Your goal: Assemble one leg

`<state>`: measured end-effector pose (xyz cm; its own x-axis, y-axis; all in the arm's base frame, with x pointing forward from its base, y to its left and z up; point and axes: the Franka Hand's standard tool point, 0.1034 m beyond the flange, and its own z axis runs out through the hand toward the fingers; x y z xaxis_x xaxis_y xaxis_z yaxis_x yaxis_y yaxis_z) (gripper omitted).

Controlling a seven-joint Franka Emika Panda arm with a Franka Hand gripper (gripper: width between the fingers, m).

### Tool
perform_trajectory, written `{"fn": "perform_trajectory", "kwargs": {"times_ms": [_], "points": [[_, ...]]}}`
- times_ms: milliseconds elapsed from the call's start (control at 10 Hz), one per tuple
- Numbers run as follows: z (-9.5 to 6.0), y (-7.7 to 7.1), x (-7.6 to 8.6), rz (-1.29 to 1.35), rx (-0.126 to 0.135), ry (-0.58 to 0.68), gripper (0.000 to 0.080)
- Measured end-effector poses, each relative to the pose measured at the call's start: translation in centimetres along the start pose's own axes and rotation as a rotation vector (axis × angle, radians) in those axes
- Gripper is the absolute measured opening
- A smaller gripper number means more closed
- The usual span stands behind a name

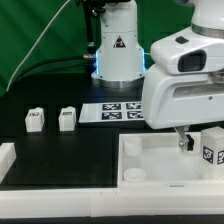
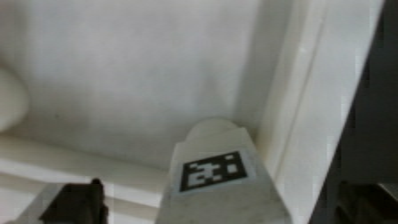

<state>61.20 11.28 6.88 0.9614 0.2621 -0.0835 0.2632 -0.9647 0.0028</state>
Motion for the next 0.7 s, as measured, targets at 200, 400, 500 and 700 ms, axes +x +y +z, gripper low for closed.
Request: {"fn": "perform_trajectory", "kwargs": {"times_ms": [200,400,500,700], "points": [[-0.01,0.12,0.01,-0.127,-0.009,-0.001,0.0649],[0.00,0.14,-0.01,-0.123,-0.009,-0.001,0.0649],[0.00,0.15,-0.01,-0.123,-0.009,-0.001,0.0528],[0.00,0.18,-0.01,-0.122,-0.009,-0.001,0.0393]]}}
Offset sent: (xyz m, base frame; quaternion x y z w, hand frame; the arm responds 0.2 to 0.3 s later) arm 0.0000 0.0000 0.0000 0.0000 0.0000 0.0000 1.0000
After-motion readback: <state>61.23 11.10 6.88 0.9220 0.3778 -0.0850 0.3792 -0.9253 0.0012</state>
